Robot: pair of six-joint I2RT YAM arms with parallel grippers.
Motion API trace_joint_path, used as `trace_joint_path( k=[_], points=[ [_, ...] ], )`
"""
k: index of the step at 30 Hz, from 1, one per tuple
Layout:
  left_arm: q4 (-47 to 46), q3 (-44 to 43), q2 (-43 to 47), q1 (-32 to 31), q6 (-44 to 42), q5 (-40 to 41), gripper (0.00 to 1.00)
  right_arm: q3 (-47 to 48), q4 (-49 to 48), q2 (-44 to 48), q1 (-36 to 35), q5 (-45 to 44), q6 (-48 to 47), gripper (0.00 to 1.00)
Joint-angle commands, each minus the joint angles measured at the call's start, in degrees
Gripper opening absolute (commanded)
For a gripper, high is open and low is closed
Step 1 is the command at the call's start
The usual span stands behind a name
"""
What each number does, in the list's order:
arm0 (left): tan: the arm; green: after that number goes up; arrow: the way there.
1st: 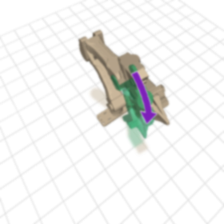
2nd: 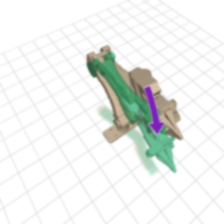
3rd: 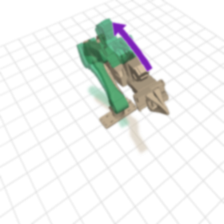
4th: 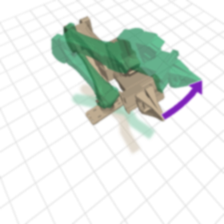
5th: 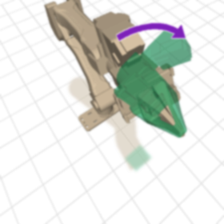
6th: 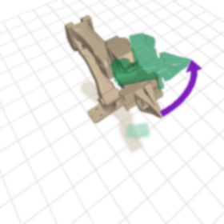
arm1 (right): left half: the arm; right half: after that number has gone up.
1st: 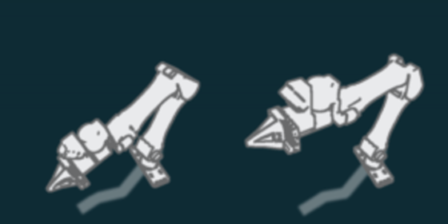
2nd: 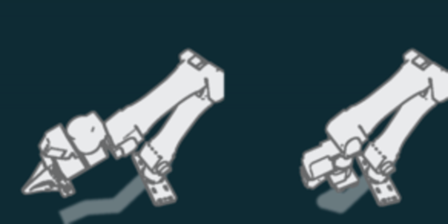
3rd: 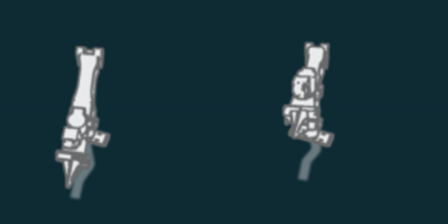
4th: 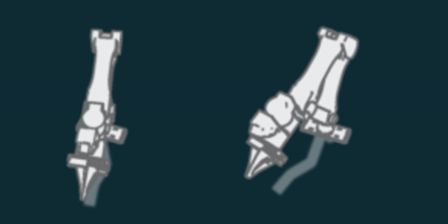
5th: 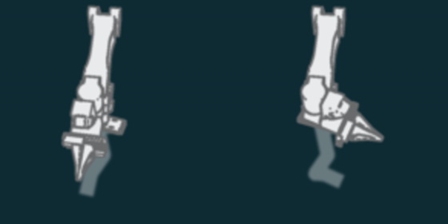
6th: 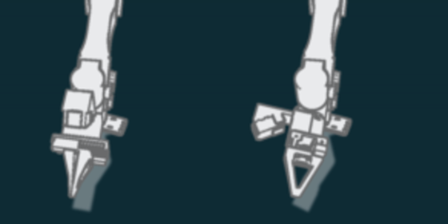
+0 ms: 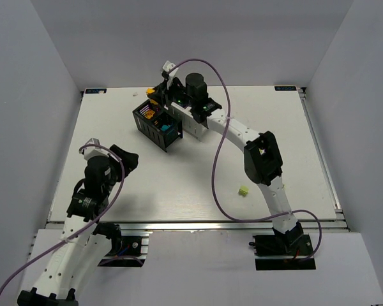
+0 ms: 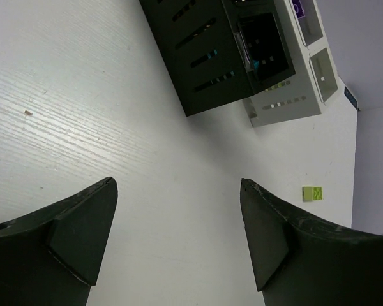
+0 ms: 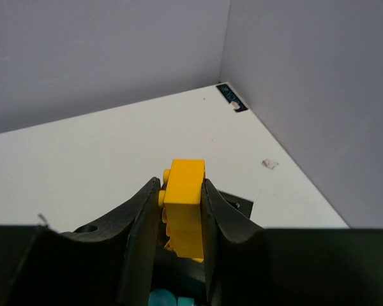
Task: Sort the legos into containers by color
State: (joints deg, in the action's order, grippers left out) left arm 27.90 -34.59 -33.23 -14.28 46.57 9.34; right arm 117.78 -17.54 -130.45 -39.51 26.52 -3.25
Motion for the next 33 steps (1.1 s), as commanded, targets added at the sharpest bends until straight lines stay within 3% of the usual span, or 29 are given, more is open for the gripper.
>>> trace_joint_path(
  k=[1,7,30,33],
  points=[
    [1.72,-0.13,0.28,-0.13,0.81,1.90,0.87,3.51,-8.39,-2.51,-0.13,-3.58,0.96,0.00],
    [4.00,0.31,0.97,-0.13,0.81,3.49,0.88,15.46,-6.80,-9.99,-1.18,-8.33,0.35,0.00],
    [6.55,1.63,2.47,-0.04,2.12,4.63,0.88,7.29,-12.26,-12.54,-2.86,-11.49,2.28,0.00],
    [6.64,1.81,3.26,-0.13,2.39,4.37,0.88,6.77,-12.43,-12.81,-2.86,-11.84,1.49,0.10]
  ],
)
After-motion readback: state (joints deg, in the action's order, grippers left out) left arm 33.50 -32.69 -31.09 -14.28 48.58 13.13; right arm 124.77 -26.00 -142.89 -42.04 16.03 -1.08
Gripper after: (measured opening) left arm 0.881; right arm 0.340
